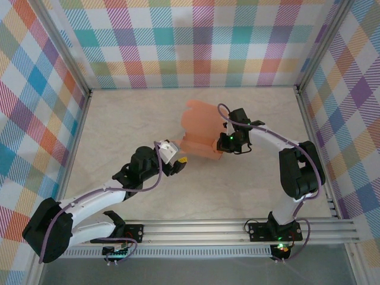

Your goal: Fold the paper box

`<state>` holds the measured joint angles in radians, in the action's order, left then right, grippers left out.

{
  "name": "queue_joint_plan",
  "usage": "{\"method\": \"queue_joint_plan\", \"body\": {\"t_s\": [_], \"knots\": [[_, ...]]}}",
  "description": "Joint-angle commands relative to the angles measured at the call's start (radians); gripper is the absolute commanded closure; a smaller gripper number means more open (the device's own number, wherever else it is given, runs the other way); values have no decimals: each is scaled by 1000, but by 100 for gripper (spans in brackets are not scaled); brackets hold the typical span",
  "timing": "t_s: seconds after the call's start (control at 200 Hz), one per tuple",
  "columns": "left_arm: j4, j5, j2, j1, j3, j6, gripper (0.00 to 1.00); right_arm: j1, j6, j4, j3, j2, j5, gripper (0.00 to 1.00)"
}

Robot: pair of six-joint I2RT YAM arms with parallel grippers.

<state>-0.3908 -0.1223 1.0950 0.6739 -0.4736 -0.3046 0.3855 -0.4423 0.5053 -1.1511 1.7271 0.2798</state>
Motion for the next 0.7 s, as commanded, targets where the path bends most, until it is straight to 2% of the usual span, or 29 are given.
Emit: {"method": "queue_joint_plan", "body": {"t_s": [0.0, 0.35, 0.695], "knots": [[-43, -61, 20, 18, -8, 22, 30, -6, -21, -30, 8, 2, 7, 100], [-189, -103, 193, 19, -55, 69, 32, -7, -12, -48, 49, -32, 28, 100], [-224, -118, 280, 19, -84, 92, 33, -3, 2, -71, 71, -57, 79, 100]]}}
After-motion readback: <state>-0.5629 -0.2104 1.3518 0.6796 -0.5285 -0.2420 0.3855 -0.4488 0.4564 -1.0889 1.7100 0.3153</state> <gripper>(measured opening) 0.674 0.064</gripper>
